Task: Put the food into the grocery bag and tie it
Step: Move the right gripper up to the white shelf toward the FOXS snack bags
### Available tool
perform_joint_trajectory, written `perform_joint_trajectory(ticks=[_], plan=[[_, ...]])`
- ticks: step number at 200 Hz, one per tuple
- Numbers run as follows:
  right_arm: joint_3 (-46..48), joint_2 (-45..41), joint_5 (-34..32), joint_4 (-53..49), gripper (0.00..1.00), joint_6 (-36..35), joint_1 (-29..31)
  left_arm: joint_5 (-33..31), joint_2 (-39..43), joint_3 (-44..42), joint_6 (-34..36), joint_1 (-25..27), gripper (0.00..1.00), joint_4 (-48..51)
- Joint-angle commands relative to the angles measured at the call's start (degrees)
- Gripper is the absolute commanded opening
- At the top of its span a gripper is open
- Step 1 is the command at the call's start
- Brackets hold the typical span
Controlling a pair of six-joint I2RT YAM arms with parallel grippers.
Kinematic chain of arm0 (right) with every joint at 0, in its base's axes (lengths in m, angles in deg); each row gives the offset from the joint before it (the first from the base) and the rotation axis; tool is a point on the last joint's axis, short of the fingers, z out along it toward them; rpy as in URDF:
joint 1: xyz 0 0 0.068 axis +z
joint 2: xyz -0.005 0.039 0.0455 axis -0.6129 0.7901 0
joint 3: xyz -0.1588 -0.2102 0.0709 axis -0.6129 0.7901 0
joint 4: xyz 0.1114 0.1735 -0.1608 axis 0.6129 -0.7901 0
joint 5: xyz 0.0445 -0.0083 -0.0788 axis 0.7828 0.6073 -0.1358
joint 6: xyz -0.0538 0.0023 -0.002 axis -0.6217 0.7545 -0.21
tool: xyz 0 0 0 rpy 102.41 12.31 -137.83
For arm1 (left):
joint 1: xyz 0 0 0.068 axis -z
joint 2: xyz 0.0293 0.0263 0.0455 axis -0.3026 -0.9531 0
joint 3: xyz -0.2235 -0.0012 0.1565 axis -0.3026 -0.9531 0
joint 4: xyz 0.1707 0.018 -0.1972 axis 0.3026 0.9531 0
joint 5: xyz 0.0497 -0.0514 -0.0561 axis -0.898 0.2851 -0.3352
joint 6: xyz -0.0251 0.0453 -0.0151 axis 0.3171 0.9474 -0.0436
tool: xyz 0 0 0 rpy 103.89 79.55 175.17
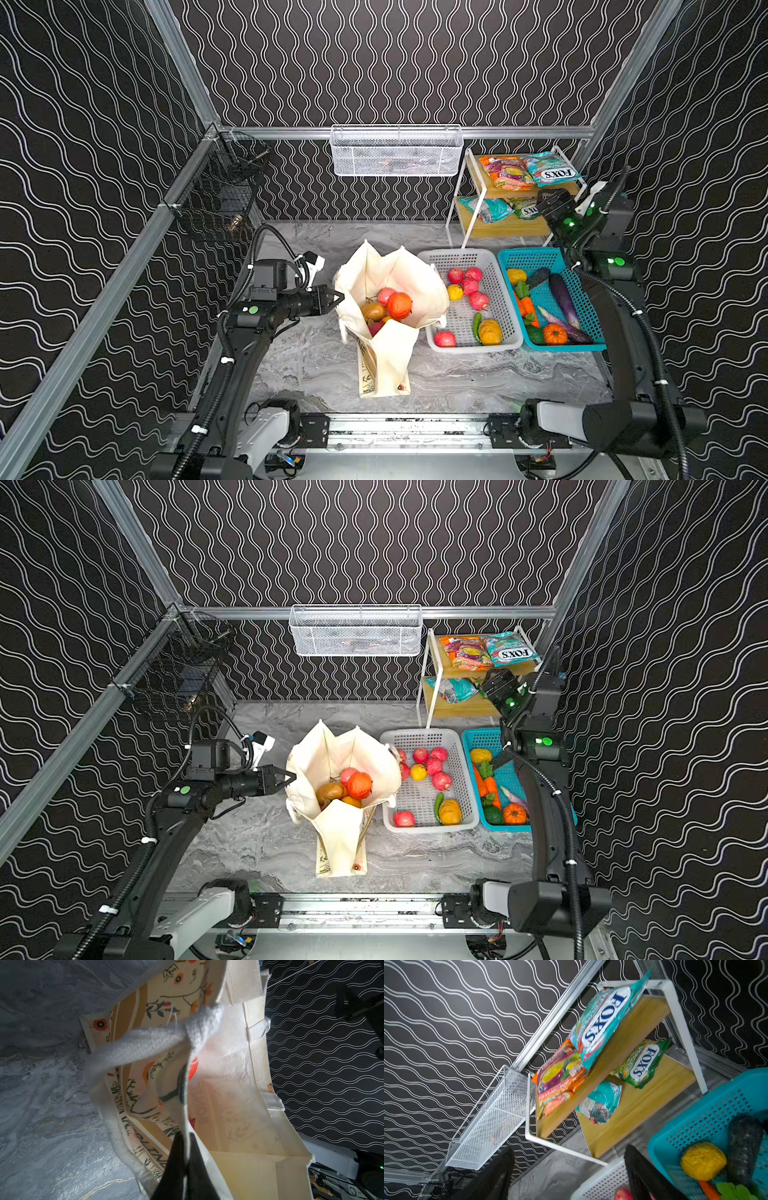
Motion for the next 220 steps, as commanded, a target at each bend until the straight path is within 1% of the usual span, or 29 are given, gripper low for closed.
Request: perform_joint_trajectory(ticks=[1,23,46,57,92,123,166,194,220], plan=[[-1.9,2.4,6.4,6.8,0.82,5.3,-4.2,0.1,-0.2,0.7,1.6,0.0,0.07,-0.1],[-3.5,5.2,7.4,9.2,0.78,8.3,-7.7,0.1,-0.5,0.7,1.3,0.0,0.08,-0.4],[-7.9,10.7,8.8,8.3,0.76,9.4,-9.5,0.4,-1.3,0.9,1.7,0.0,0.08,-0.1],[-9.3,12.9,10.2,9.2,0.73,10.1,-10.1,0.2,-1.4,1.0,1.8,0.0,0.08,0.1],[-14.4,17.9,11.0,7.8,0.68,10.4,-10.3,0.0,-0.7,0.8,1.9,0.0,0.08,0.5],[-15.7,19.9,11.7,8.6,0.62,11.8,-10.4,-0.4,0.0,0.7,2.0,0.0,0.08,0.9],[-16.3,22.6,13.3,10.5,0.55,15.9,-11.4,-0.3,-0.2,1.0,2.3,0.0,0.08,1.2],[-19.0,25.1,14.0,10.7,0.5,16.9,-11.4,-0.2,-0.2,0.7,2.1,0.0,0.08,0.7],[-19.4,26.9,14.6,11.7,0.45,18.0,-11.5,-0.1,-0.3,0.1,1.7,0.1,0.08,-0.2]])
